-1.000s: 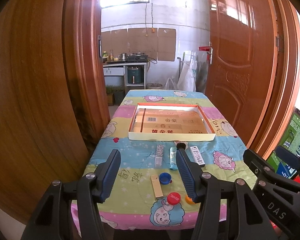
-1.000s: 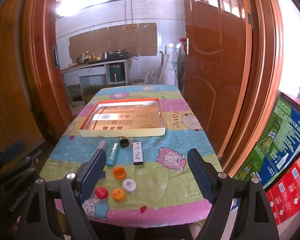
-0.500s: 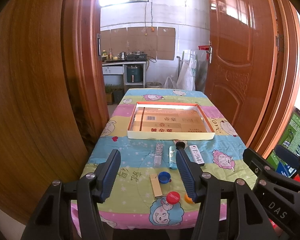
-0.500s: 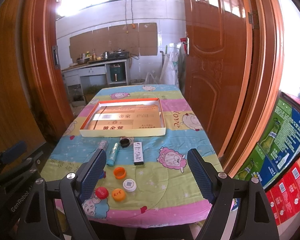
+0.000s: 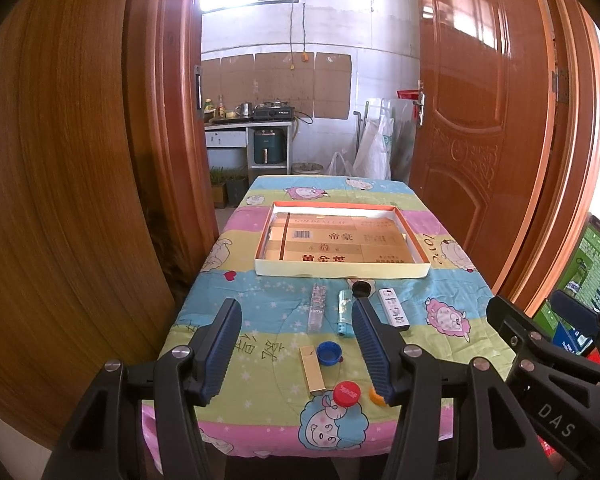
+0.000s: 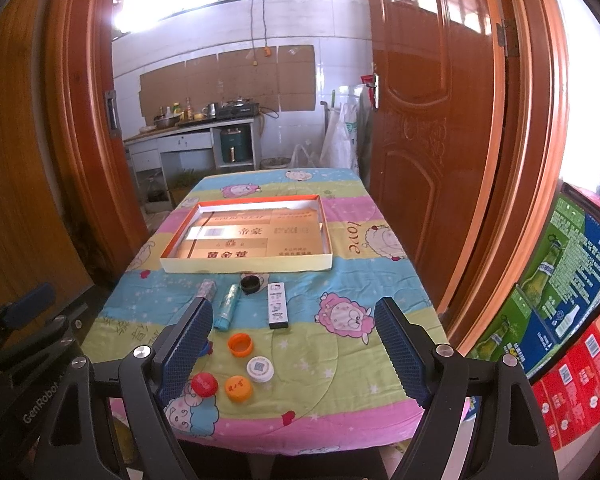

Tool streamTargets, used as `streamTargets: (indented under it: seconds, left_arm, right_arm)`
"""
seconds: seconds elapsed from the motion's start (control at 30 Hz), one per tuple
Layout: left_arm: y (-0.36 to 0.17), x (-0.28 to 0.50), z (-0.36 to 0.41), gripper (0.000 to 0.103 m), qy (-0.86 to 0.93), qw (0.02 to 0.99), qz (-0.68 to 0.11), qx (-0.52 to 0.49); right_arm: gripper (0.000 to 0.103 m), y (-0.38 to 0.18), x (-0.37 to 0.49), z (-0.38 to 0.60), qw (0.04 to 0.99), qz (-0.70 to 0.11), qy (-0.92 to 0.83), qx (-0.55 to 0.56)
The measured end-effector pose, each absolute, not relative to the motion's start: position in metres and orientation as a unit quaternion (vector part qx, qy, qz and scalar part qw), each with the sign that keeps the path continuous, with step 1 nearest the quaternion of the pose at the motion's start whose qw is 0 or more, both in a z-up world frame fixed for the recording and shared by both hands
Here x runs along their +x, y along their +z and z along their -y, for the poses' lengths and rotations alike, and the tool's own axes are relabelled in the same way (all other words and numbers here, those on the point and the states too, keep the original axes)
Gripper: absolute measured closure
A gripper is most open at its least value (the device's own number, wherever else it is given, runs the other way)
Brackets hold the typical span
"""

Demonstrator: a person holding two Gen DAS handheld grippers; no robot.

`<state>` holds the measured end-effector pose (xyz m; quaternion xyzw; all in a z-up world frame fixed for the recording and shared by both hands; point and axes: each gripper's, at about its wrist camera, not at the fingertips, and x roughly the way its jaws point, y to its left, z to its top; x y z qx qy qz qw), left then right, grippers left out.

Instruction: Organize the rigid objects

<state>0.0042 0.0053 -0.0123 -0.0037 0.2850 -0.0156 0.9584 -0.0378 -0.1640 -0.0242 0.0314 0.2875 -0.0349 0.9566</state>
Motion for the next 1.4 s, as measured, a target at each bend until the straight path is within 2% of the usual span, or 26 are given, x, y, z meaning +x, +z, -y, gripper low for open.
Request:
streamTargets:
  seconds: [0.7,1.17,1.4]
  left_arm:
    - [-0.028,0.013,-0.013,0.045,-0.026,0.952,-0.304,-0.008]
    - [-0.095,0.041,-0.019,0.045,-0.056,0.933,-0.356,-0.003]
    - [-0.123,0.061,-0.014,0.049,-0.071,0.916,-0.395,-0.003]
  right_arm:
    - [0.019,-0.045,-0.035,0.169,0.952,-0.302,-0.030,0.029]
    - [0.019,-0.114,-0.017,0.173,0.936,-0.352,0.014,0.004]
    - [0.019,-0.139,0.003,0.177,0.924,-0.381,0.037,0.024]
